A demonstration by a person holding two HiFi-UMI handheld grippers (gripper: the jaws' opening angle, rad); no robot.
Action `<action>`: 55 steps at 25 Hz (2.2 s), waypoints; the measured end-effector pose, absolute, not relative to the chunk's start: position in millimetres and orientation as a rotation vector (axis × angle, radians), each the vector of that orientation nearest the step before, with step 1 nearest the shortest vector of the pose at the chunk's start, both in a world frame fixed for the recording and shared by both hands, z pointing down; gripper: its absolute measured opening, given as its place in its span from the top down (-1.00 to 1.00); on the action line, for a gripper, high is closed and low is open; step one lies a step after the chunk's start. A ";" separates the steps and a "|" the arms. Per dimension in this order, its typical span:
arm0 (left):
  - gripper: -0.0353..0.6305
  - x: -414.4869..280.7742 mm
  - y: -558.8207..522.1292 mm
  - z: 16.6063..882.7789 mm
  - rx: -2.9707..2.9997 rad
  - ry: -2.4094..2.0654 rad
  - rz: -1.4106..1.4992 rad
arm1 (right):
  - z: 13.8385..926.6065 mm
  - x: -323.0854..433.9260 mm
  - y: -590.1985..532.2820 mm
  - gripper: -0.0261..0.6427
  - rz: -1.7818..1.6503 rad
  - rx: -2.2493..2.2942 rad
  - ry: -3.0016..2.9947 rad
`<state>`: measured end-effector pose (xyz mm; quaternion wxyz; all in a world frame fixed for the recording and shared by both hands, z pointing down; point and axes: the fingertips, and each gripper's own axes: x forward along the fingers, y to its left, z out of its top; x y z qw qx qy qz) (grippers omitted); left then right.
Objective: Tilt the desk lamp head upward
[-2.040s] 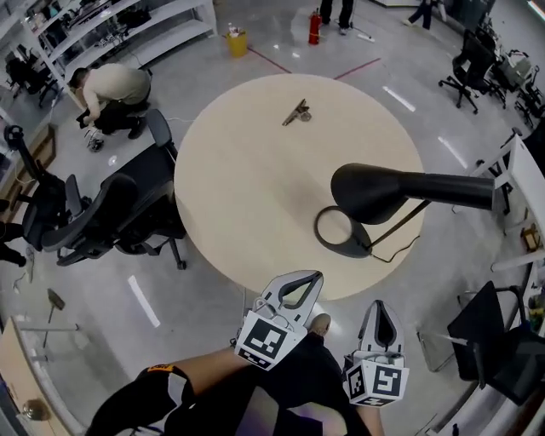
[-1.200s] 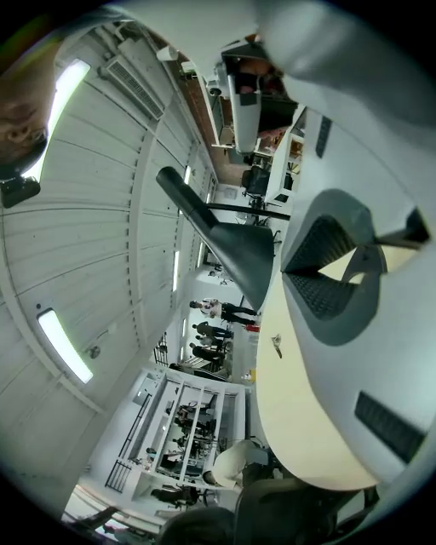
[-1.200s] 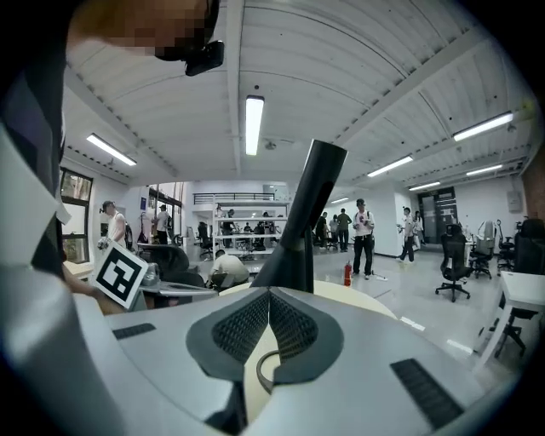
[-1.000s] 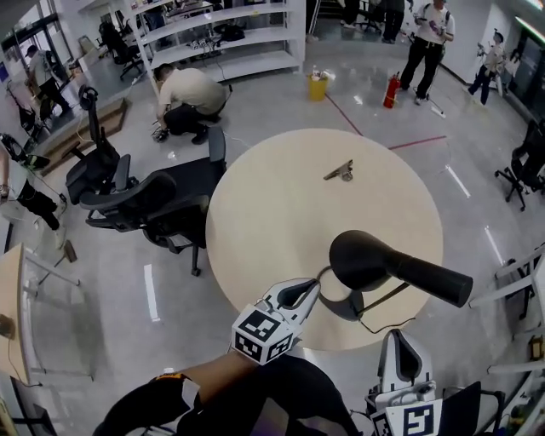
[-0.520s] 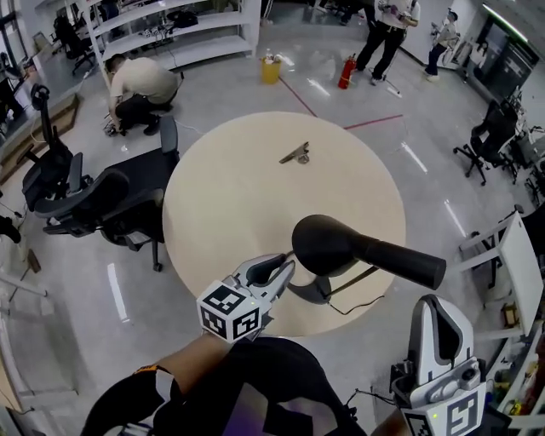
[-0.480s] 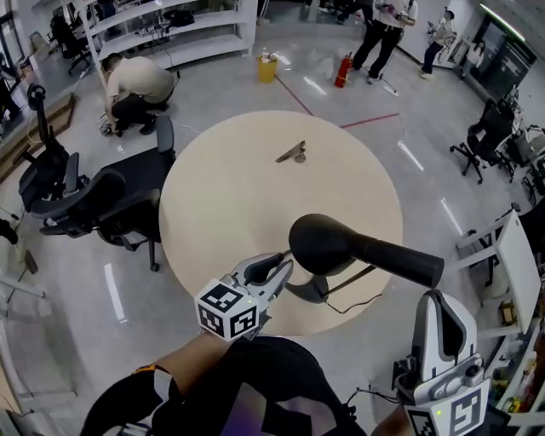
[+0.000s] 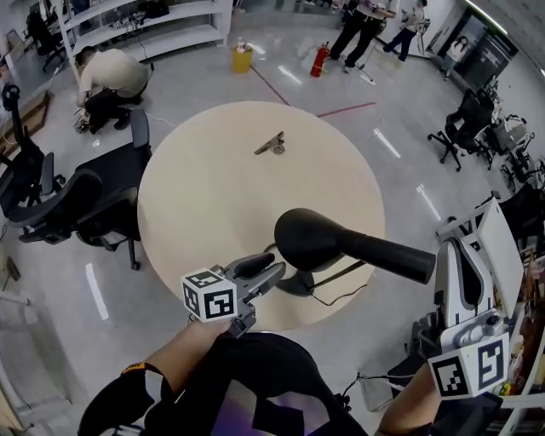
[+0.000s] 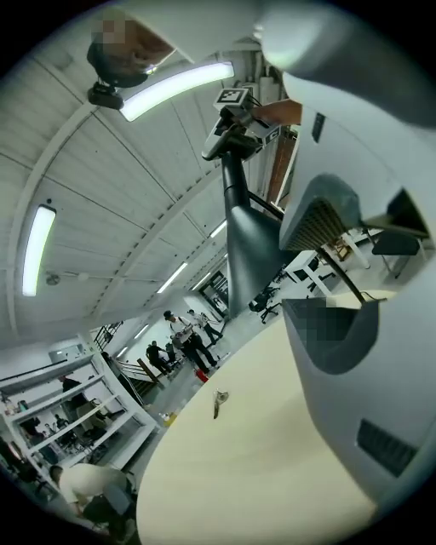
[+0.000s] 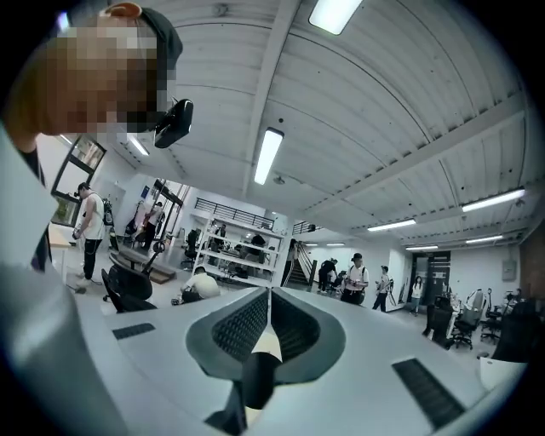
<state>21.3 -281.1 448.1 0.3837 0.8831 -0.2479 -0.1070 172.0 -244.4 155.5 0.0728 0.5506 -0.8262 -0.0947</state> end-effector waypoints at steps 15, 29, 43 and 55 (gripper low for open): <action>0.29 35.2 -294.2 435.2 2.232 -0.469 -0.372 | 178.5 176.3 -277.5 0.87 -0.199 1.684 -2.396; 0.29 39.2 -304.7 431.5 2.207 -0.334 -0.456 | 182.9 168.8 -290.7 0.87 -0.167 1.698 -2.407; 0.31 36.0 -304.3 426.6 2.228 -0.331 -0.468 | 183.1 173.9 -287.8 0.87 -0.173 1.751 -2.391; 0.36 14.4 -321.4 381.6 2.336 -0.422 -0.521 | 204.8 206.3 -263.5 0.87 -0.066 1.864 -2.384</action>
